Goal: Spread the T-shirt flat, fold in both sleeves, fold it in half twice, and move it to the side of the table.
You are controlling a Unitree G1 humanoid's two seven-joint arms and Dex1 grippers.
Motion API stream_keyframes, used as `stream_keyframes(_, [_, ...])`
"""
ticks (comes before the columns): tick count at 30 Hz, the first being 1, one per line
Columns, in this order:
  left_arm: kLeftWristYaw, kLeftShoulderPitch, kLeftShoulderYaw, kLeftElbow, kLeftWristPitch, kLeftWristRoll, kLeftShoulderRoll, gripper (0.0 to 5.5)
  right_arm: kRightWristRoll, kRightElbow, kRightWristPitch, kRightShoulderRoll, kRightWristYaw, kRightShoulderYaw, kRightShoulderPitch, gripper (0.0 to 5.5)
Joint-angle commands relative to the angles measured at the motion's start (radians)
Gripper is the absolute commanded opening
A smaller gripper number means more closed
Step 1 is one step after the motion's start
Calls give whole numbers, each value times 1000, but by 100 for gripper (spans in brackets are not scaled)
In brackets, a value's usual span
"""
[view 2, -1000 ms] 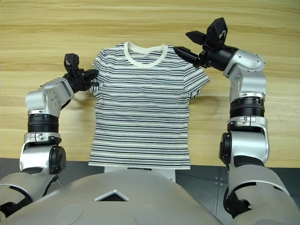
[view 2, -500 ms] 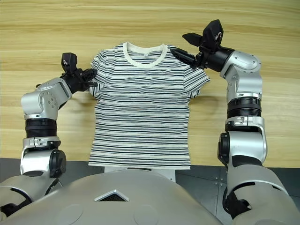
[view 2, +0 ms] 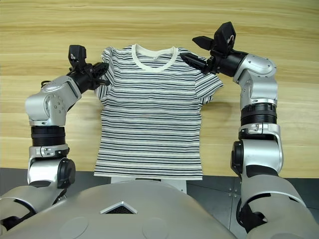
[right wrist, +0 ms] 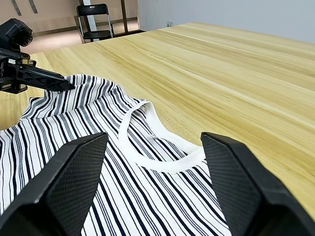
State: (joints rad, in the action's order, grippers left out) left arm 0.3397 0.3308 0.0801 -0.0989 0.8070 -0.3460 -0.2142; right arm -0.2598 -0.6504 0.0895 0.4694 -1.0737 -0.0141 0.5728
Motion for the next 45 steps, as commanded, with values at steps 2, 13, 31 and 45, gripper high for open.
stream_keyframes(2, [4,-20,-82,42,27,19,22,12,10,3,-9,-14,-5,8,16,350])
stream_keyframes(13, [25,6,-157,-54,-45,40,81,49,7,22,-18,-19,0,-2,-12,350])
stream_keyframes(31, [97,17,-102,100,174,-153,135,330,-20,50,36,-14,4,-23,2,350])
stream_keyframes(45, [70,222,256,-319,-570,-78,-37,330,70,-305,136,102,-105,-7,145,350])
